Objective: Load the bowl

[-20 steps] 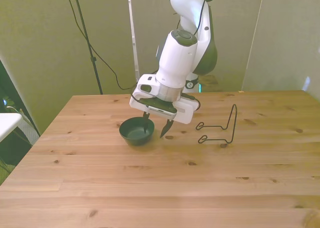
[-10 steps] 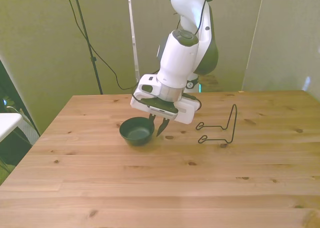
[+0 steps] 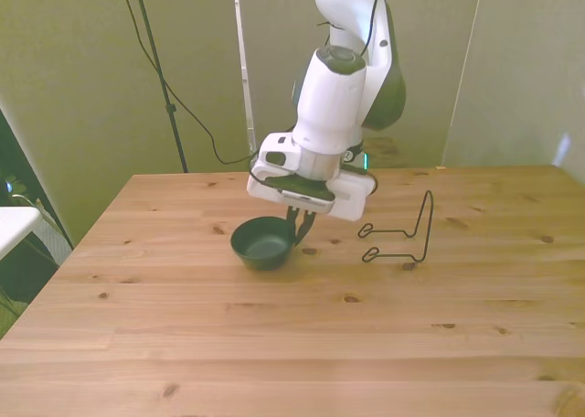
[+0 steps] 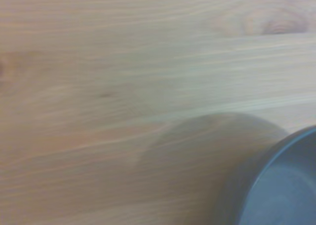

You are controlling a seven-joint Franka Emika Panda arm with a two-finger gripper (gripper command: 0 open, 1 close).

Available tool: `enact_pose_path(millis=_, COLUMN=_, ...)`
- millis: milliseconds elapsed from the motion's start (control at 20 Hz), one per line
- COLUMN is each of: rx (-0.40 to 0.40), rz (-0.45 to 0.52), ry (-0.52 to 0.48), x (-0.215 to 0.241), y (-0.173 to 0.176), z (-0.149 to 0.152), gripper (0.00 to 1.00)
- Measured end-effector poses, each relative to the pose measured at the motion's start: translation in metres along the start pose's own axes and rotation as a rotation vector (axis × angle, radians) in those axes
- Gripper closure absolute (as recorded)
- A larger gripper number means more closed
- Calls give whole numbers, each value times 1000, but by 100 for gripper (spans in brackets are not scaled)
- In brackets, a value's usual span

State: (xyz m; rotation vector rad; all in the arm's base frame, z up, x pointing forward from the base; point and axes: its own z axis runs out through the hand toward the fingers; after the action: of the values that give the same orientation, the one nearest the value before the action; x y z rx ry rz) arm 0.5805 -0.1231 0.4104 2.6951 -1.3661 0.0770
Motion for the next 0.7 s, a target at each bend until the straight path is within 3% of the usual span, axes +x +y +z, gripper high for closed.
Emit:
enact_pose_path(millis=200, rx=145, rz=-66, ry=-150, x=-31, y=35, z=-87, gripper=100)
enact_pose_path(millis=350, rx=265, rz=-116, ry=-256, x=-31, y=68, z=-131, gripper=100)
enact_pose_path(millis=450, rx=339, rz=-141, ry=-332, x=-19, y=74, z=-136, gripper=100)
enact_pose_path(millis=700, rx=471, rz=-208, ry=-554, x=4, y=48, z=-104, gripper=100)
